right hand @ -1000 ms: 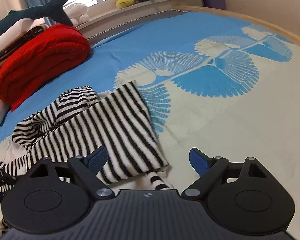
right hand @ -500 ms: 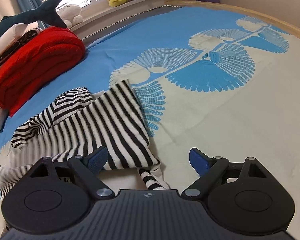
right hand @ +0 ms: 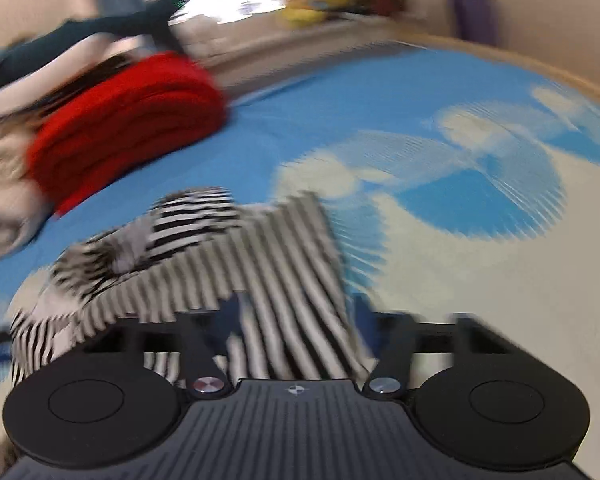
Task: Fold small clothes
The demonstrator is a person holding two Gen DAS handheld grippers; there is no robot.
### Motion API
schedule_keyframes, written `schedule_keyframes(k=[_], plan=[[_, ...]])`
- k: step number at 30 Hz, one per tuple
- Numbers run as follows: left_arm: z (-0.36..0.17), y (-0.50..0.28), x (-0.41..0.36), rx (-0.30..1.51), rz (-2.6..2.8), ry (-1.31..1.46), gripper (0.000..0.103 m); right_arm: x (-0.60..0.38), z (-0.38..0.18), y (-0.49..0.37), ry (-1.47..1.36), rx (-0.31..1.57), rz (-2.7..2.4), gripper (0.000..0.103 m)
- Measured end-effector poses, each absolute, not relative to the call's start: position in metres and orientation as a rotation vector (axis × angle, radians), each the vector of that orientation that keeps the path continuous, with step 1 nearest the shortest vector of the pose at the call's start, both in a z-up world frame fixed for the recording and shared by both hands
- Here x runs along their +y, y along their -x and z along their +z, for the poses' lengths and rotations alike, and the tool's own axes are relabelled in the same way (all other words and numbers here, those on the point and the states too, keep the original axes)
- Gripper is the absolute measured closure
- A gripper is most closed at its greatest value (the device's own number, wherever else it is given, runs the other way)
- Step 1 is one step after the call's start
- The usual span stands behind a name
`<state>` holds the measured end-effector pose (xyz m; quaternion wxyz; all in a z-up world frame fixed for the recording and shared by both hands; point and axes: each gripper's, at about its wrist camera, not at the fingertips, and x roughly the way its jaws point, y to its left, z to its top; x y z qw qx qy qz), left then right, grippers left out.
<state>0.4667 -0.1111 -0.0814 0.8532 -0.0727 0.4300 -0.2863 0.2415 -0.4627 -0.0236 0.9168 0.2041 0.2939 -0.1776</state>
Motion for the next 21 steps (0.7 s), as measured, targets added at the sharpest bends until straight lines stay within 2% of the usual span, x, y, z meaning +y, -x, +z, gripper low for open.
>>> schedule_keyframes(k=[4,5,7,9,11,13,15,17,19,21], plan=[[-0.132,-0.482,-0.146,1.01,-0.531,-0.013,0.015,-0.458,-0.044,-0.285,-0.337,0.62,-0.237,0.063],[-0.133,-0.478,-0.152,0.943,-0.535,-0.055,0.011,-0.459,-0.054,-0.296,-0.327,0.654,-0.245,0.062],[-0.125,-0.478,-0.163,0.966,-0.543,-0.139,0.009,-0.46,-0.082,-0.322,-0.267,0.806,-0.261,0.059],[-0.103,-0.482,-0.159,0.959,-0.612,-0.093,0.009,-0.464,-0.078,-0.325,-0.251,0.795,-0.241,0.057],[-0.067,-0.488,-0.148,0.845,-0.678,-0.01,0.007,-0.479,-0.045,-0.327,-0.314,0.721,-0.194,0.055],[-0.038,-0.507,-0.151,0.742,-0.648,0.014,0.0,-0.502,-0.01,-0.345,-0.393,0.598,-0.172,0.032],[-0.026,-0.536,-0.165,0.698,-0.564,0.016,0.0,-0.52,0.017,-0.381,-0.412,0.518,-0.27,0.023],[-0.034,-0.569,-0.187,0.753,-0.506,0.004,0.0,-0.529,0.028,-0.426,-0.403,0.509,-0.294,0.018],[-0.046,-0.593,-0.201,0.816,-0.478,0.043,0.0,-0.536,0.02,-0.478,-0.42,0.589,-0.29,0.012],[-0.061,-0.611,-0.211,0.858,-0.515,0.101,0.0,-0.539,-0.002,-0.515,-0.471,0.684,-0.331,0.012]])
